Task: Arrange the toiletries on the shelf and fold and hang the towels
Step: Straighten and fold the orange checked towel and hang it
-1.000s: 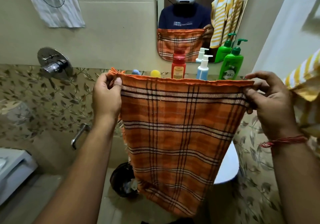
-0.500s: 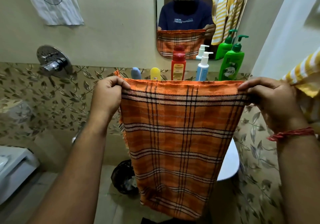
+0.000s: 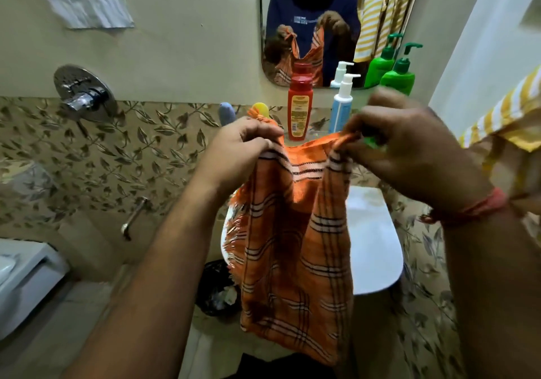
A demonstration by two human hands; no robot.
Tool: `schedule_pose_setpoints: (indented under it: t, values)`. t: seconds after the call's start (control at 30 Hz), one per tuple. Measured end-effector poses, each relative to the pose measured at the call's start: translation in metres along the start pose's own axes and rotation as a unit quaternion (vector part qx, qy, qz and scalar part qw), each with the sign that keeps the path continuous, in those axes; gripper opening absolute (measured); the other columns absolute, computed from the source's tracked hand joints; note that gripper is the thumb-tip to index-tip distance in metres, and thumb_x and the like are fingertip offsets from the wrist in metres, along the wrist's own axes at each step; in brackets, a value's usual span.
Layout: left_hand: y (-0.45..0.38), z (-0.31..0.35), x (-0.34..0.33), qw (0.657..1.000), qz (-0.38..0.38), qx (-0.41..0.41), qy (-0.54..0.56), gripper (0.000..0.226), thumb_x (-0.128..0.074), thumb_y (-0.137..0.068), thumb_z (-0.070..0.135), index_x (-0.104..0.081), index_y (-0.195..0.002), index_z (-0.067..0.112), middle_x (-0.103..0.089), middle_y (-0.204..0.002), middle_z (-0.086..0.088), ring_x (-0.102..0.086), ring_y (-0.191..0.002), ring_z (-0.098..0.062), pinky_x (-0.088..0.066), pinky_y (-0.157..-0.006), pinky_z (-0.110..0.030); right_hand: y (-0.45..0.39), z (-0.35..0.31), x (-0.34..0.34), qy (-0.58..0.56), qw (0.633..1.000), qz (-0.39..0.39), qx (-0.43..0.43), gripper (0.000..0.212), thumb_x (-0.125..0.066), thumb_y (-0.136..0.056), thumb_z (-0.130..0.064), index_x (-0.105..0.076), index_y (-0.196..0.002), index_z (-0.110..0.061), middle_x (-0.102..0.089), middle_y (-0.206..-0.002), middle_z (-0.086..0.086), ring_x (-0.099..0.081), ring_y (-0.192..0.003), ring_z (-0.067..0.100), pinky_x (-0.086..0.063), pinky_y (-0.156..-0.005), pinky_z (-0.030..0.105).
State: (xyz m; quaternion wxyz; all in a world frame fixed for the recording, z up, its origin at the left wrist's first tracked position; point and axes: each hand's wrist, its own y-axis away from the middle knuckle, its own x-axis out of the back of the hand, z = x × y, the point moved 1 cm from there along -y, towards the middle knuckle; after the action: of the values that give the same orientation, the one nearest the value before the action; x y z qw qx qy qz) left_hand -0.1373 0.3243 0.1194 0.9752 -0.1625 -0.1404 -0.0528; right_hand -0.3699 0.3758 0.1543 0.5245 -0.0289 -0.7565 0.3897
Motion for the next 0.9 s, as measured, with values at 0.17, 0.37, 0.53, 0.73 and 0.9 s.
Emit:
schedule_pose_setpoints:
  t: [0.17, 0.37, 0.53, 0.73, 0.9]
  values:
    - [-0.001, 0.001, -0.020, 0.994, -0.051, 0.002, 0.096, 0.026, -0.054, -0.092, 0.017, -0.078, -0.103, 0.022, -0.069, -0.117, -0.008, -0.065, -0.115, -0.022, -0.051, -0.101, -0.041, -0.022, -0.023, -0.016, -0.111, 0.993, -0.013, -0.039, 0.010, -0.062, -0.093, -0.025, -0.054, -0.092, -0.021, -0.051, -0.081, -0.014, -0.049, -0.072, 0.000, -0.037, -0.062, 0.011]
    - [0.003, -0.003, -0.024, 0.965, -0.097, 0.006, 0.242, 0.031, -0.047, -0.100, 0.015, -0.069, -0.116, 0.000, -0.063, -0.119, -0.030, -0.062, -0.113, -0.036, -0.047, -0.099, -0.052, -0.033, -0.036, -0.027, -0.059, 0.997, -0.003, -0.051, 0.018, -0.067, -0.091, -0.034, -0.061, -0.098, -0.018, -0.065, -0.084, -0.002, -0.060, -0.074, 0.017, -0.054, -0.067, 0.040]
    - [0.007, -0.006, -0.021, 0.951, -0.113, 0.001, 0.288, 0.033, -0.051, -0.099, 0.018, -0.066, -0.120, -0.002, -0.067, -0.116, -0.024, -0.063, -0.114, -0.034, -0.045, -0.105, -0.052, -0.037, -0.040, -0.027, -0.032, 0.998, 0.012, -0.059, 0.020, -0.067, -0.087, -0.030, -0.054, -0.094, -0.017, -0.064, -0.077, 0.003, -0.059, -0.069, 0.024, -0.053, -0.061, 0.044]
    - [0.004, -0.005, -0.017, 0.966, -0.044, 0.015, 0.254, 0.019, -0.058, -0.097, 0.014, -0.074, -0.103, 0.004, -0.073, -0.099, -0.020, -0.069, -0.097, -0.033, -0.054, -0.090, -0.047, -0.039, -0.050, -0.031, 0.014, 0.998, -0.010, -0.056, 0.034, -0.067, -0.087, -0.037, -0.044, -0.106, -0.020, -0.061, -0.080, -0.001, -0.060, -0.067, 0.021, -0.053, -0.056, 0.037]
    - [0.003, -0.007, -0.005, 0.974, 0.055, 0.001, 0.219, 0.021, -0.054, -0.100, 0.012, -0.075, -0.096, 0.014, -0.078, -0.091, -0.007, -0.074, -0.087, -0.021, -0.060, -0.078, -0.034, -0.029, -0.034, -0.010, -0.034, 0.960, -0.256, -0.111, 0.036, -0.072, -0.085, -0.035, -0.057, -0.118, -0.030, -0.067, -0.103, -0.010, -0.065, -0.091, 0.010, -0.059, -0.078, 0.032]
